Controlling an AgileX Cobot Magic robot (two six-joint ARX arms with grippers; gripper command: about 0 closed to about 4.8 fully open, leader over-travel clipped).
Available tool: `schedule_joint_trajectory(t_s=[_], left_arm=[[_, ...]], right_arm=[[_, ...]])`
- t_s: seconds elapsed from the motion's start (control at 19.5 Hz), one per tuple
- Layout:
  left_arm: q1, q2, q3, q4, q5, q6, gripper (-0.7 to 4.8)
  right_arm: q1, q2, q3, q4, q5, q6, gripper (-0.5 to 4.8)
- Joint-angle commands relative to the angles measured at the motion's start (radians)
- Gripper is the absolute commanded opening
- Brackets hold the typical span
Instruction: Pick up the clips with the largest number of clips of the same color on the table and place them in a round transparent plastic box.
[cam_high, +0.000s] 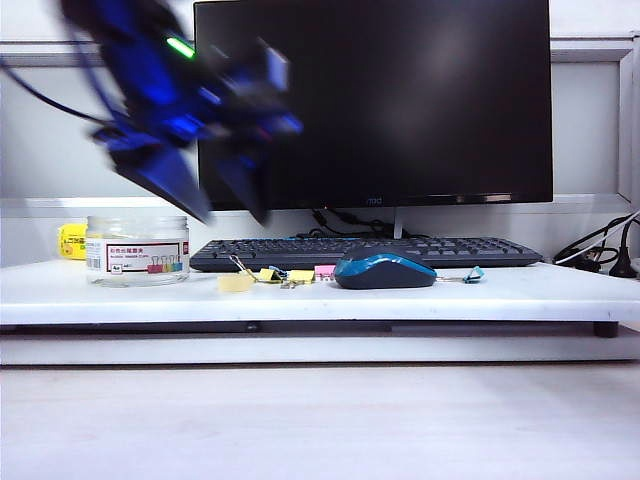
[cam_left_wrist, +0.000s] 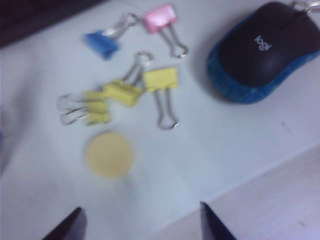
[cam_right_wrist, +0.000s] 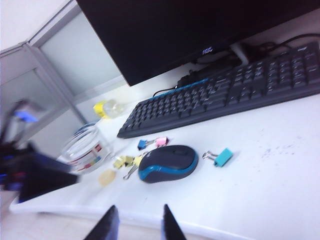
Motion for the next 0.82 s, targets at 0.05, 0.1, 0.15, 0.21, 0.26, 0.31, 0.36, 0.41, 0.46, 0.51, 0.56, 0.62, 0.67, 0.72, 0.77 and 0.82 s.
schedule_joint_trajectory(t_s=[0.05, 0.1, 0.15, 0.21, 0.26, 0.31, 0.36, 0.41, 0.46, 0.51, 0.56, 0.62, 0.67, 0.72, 0.77, 0.82], left_arm=[[0.002, 0.068, 0.093, -0.021, -0.044, 0.017, 3.09], [0.013, 0.093, 0.121, -0.021, -0.097, 0.018, 3.09], [0.025, 0.098, 0.131, -0.023, -0.092, 0.010, 3.09], [0.042, 0.100, 0.138, -0.023, -0.053, -0.019, 3.09], [0.063, 0.100, 0.139, -0.020, -0.017, -0.046, 3.09], [0.089, 0.100, 0.140, -0.019, 0.020, -0.072, 3.09], [0.128, 0.101, 0.140, -0.004, 0.087, -0.097, 3.09], [0.151, 0.101, 0.141, 0.010, 0.141, -0.098, 3.09], [0.181, 0.101, 0.145, 0.018, 0.213, -0.112, 3.08], [0.192, 0.101, 0.150, 0.017, 0.248, -0.113, 3.08], [0.197, 0.101, 0.155, 0.016, 0.264, -0.110, 3.01], [0.197, 0.101, 0.157, 0.017, 0.264, -0.099, 3.00], [0.193, 0.101, 0.160, 0.019, 0.264, -0.090, 3.00], [0.192, 0.103, 0.160, 0.023, 0.267, -0.093, 2.89], [0.192, 0.109, 0.160, 0.023, 0.267, -0.093, 2.71], [0.192, 0.120, 0.160, 0.016, 0.265, -0.093, 2.70]], right_arm=[[0.010, 0.001, 0.006, 0.014, -0.009, -0.006, 1.18], [0.010, 0.001, 0.006, 0.013, -0.012, -0.006, 1.18], [0.010, 0.001, 0.006, 0.014, -0.011, -0.006, 1.18], [0.010, 0.001, 0.006, 0.014, -0.012, -0.006, 1.18], [0.010, 0.001, 0.006, 0.014, -0.012, -0.006, 1.18], [0.010, 0.001, 0.006, 0.014, -0.012, -0.006, 1.18], [0.010, 0.001, 0.006, 0.014, -0.012, -0.005, 1.18], [0.011, 0.001, 0.006, 0.014, -0.012, -0.005, 1.18], [0.011, 0.001, 0.006, 0.014, -0.012, -0.005, 1.18], [0.011, 0.001, 0.006, 0.014, -0.012, -0.005, 1.18], [0.011, 0.001, 0.006, 0.014, -0.012, -0.005, 1.18], [0.011, 0.001, 0.006, 0.014, -0.012, -0.005, 1.18], [0.011, 0.001, 0.006, 0.014, -0.012, -0.005, 1.18], [0.011, 0.001, 0.006, 0.014, -0.010, -0.005, 1.18], [0.011, 0.001, 0.006, 0.014, -0.010, -0.005, 1.18], [0.011, 0.001, 0.006, 0.014, -0.010, -0.005, 1.18]])
